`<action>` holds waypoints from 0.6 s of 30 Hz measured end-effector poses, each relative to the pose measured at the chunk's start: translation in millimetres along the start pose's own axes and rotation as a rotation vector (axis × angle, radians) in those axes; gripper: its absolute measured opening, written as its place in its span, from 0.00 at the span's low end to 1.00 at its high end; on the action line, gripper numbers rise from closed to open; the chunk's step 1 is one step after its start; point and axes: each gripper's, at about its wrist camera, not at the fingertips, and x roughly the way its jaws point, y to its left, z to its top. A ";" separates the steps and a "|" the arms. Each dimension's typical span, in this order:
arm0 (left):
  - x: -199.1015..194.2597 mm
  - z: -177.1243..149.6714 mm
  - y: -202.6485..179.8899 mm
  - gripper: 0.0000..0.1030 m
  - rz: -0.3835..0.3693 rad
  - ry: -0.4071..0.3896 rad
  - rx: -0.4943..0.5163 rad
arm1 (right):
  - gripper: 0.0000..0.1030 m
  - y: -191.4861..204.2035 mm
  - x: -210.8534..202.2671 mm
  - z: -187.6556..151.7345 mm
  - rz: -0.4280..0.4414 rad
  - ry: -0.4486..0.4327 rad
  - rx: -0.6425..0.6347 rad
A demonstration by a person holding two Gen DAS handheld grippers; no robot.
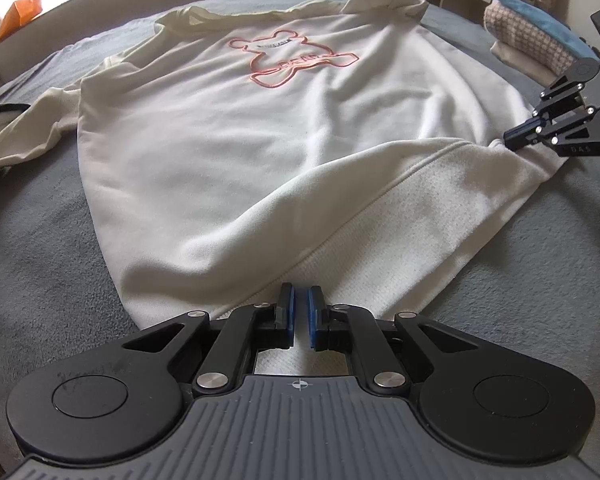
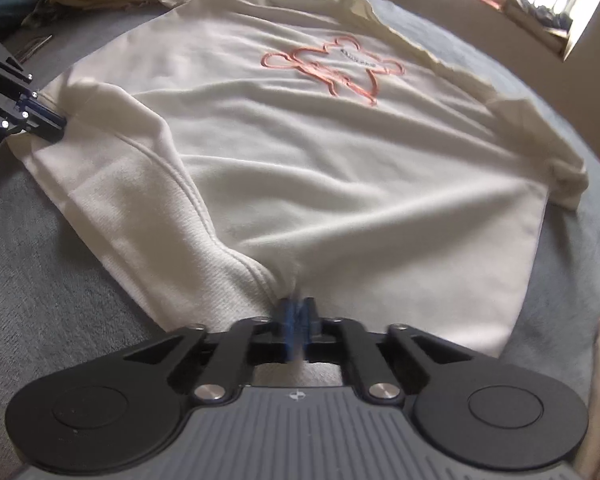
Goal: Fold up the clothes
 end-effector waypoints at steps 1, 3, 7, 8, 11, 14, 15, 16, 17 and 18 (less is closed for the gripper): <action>-0.1 -0.4 0.3 0.06 0.000 -0.002 -0.001 | 0.00 -1.4 -3.4 1.2 -0.018 -0.015 0.008; -0.1 -0.6 0.8 0.06 -0.001 -0.006 -0.005 | 0.00 -10.6 -10.3 4.3 -0.043 -0.043 0.058; 0.2 -0.7 0.6 0.06 -0.001 -0.008 -0.007 | 0.00 -27.7 -11.0 5.4 -0.049 -0.043 0.137; 0.2 -0.8 0.4 0.06 -0.001 -0.008 -0.007 | 0.00 -34.5 -9.7 4.9 -0.004 -0.035 0.189; 0.3 -1.1 0.0 0.06 0.000 -0.009 -0.007 | 0.07 -50.3 -6.3 3.3 0.126 -0.025 0.358; 0.4 -0.9 -0.5 0.06 0.003 -0.008 -0.010 | 0.38 -57.2 -4.5 5.3 0.229 -0.044 0.448; 0.6 -0.8 -0.7 0.06 0.005 -0.008 -0.010 | 0.43 -56.7 -3.0 6.5 0.246 -0.044 0.448; 0.5 -0.8 -0.7 0.06 0.006 -0.008 -0.010 | 0.43 -54.5 1.2 7.4 0.250 -0.031 0.440; 0.4 -0.9 -0.7 0.06 0.007 -0.008 -0.010 | 0.41 -52.0 5.9 8.2 0.251 -0.016 0.430; 0.3 -1.0 -0.7 0.06 0.007 -0.008 -0.010 | 0.36 -49.0 10.5 8.0 0.241 -0.004 0.415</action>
